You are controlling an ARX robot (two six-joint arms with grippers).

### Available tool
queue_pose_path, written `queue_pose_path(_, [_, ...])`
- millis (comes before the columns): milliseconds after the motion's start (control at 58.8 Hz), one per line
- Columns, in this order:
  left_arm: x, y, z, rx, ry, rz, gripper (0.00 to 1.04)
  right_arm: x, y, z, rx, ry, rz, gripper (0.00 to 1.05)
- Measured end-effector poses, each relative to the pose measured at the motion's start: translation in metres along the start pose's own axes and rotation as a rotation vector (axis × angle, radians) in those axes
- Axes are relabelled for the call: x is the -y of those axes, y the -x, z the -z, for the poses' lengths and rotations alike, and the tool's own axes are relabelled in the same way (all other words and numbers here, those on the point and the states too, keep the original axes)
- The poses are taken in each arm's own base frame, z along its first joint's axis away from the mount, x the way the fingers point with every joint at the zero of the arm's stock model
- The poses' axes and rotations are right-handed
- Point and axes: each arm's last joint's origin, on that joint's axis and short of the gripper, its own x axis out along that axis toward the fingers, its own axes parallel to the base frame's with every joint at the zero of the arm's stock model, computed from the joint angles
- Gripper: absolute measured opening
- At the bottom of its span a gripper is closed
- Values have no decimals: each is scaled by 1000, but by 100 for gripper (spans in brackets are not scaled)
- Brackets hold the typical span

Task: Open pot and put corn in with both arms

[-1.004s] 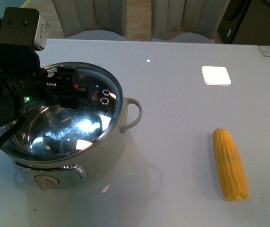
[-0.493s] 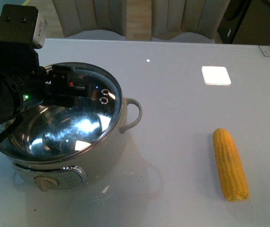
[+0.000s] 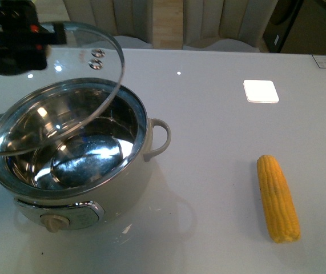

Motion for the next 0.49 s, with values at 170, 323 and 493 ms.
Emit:
queue_pose_path(170, [-37,13,-22,69,32,-61,43,0,0,0,0,0,0,96])
queue_pose_path(323, [-81,22,-26,104,32,-151,43,0,0,0,0,0,0,96])
queue_pose_path(493, [-142,25,-6,92,29,-298,43,0,0,0,0,0,0,96])
